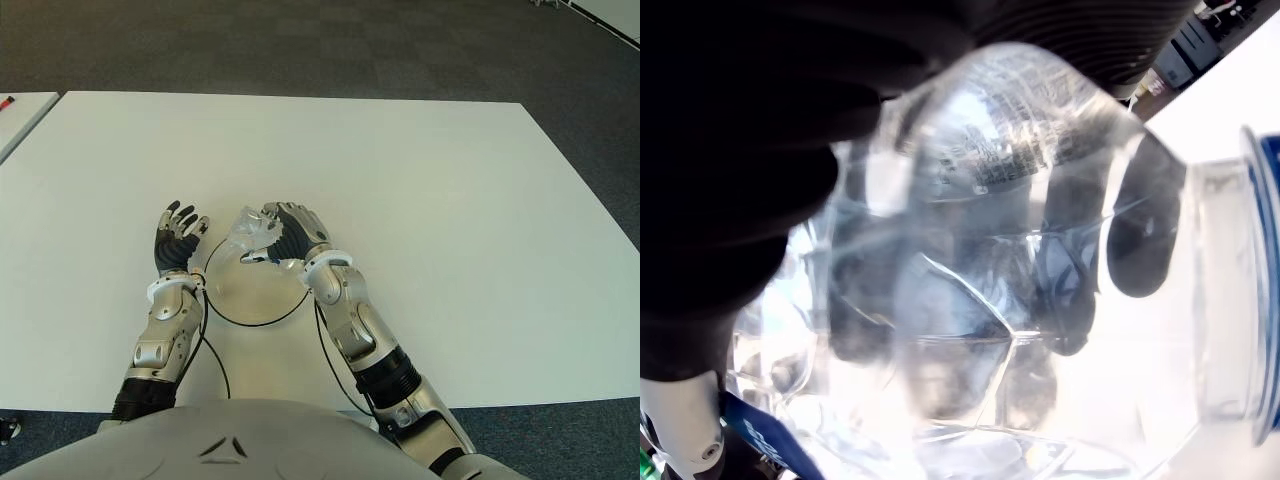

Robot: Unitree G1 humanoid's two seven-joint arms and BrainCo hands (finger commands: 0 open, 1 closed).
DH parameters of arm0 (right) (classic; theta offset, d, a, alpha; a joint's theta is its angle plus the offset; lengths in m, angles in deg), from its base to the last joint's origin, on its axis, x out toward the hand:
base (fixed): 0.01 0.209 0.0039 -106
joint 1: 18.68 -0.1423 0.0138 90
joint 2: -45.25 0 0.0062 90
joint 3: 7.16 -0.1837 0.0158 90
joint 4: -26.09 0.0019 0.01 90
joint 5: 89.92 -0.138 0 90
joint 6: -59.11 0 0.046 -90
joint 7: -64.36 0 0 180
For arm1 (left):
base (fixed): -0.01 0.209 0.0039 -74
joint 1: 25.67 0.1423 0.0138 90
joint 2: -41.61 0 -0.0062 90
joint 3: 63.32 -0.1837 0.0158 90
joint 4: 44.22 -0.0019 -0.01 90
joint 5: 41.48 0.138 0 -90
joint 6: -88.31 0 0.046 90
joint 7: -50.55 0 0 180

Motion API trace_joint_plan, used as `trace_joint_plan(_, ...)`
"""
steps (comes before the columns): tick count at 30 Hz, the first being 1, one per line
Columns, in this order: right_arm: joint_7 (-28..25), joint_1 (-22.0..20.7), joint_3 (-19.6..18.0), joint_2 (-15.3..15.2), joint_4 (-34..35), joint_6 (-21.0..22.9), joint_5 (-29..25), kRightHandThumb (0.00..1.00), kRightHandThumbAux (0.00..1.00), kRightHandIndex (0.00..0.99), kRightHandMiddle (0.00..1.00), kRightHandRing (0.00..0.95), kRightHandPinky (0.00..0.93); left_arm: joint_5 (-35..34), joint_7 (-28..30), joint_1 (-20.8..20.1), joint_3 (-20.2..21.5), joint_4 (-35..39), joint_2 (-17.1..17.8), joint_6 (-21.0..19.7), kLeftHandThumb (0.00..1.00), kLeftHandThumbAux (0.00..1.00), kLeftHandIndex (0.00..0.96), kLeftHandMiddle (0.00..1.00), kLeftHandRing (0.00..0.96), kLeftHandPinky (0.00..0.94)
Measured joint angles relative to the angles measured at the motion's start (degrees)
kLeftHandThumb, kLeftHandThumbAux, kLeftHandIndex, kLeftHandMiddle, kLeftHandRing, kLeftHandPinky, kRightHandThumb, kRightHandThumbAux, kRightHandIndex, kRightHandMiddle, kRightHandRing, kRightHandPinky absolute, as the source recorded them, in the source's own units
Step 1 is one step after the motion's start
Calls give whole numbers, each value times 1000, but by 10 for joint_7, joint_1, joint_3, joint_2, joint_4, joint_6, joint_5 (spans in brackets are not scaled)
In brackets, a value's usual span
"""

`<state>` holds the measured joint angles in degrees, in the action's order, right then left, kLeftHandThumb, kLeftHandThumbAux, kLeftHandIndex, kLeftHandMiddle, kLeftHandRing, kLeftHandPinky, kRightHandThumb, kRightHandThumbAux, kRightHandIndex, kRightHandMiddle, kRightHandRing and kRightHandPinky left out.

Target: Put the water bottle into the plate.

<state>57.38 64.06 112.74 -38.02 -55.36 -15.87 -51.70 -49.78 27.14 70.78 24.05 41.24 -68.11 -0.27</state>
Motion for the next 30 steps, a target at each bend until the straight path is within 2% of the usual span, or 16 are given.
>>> trace_joint_plan(12,-7,-1,0,1,-13,0,0,852,681,391,528,850,836,0,-5,0,0,0,0,0,300,846,145,204,189,211)
trace_joint_plan(30,-10,-1,-1,3,-31,-13,-5,853,681,391,528,848,843,0,-10,-1,-2,0,0,0,333,833,148,206,192,224)
